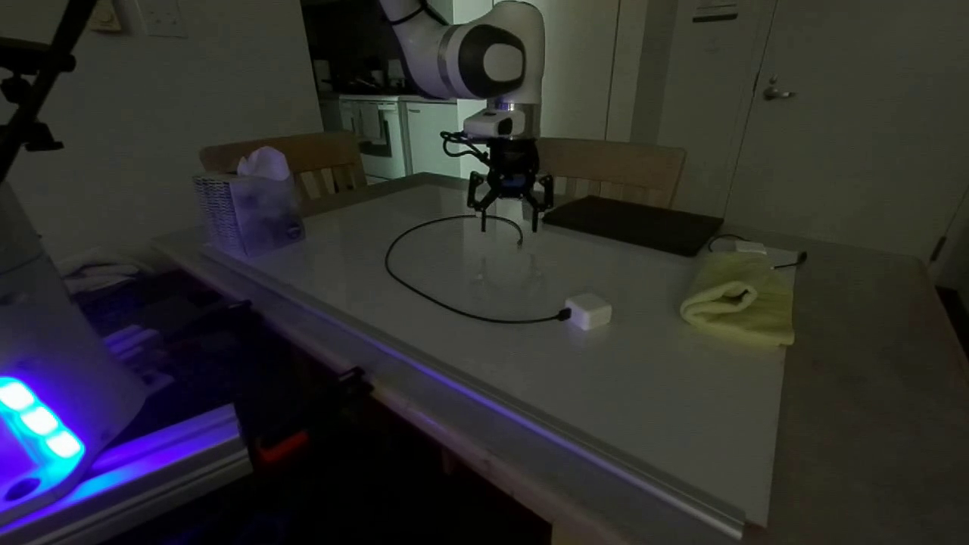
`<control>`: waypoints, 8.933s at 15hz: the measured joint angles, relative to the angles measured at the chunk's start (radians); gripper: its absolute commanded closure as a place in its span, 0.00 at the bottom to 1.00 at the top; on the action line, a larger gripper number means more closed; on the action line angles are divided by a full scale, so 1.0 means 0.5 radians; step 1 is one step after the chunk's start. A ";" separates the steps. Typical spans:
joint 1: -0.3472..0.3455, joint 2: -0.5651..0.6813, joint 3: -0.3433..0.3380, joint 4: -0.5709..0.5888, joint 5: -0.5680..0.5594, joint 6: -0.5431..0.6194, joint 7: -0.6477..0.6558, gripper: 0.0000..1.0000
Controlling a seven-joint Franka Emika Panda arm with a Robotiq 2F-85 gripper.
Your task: Straighten the cable
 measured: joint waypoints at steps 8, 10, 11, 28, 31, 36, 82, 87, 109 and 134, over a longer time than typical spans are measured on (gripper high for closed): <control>0.154 0.092 -0.159 -0.053 -0.226 0.491 0.135 0.00; 0.154 0.121 -0.164 -0.053 -0.222 0.519 0.148 0.00; 0.154 0.127 -0.167 -0.054 -0.221 0.519 0.167 0.00; 0.203 0.093 -0.168 -0.081 -0.219 0.453 0.302 0.55; 0.204 0.059 -0.148 -0.113 -0.219 0.430 0.302 0.75; 0.203 0.028 -0.125 -0.148 -0.219 0.427 0.303 1.00; 0.245 0.108 -0.114 0.018 -0.298 0.090 -0.180 0.00; 0.200 0.135 -0.071 0.063 -0.219 0.036 -0.167 0.33; 0.112 0.209 0.297 0.381 -0.053 0.055 -0.610 0.95; 0.155 0.334 0.429 0.590 -0.035 0.058 -1.514 0.99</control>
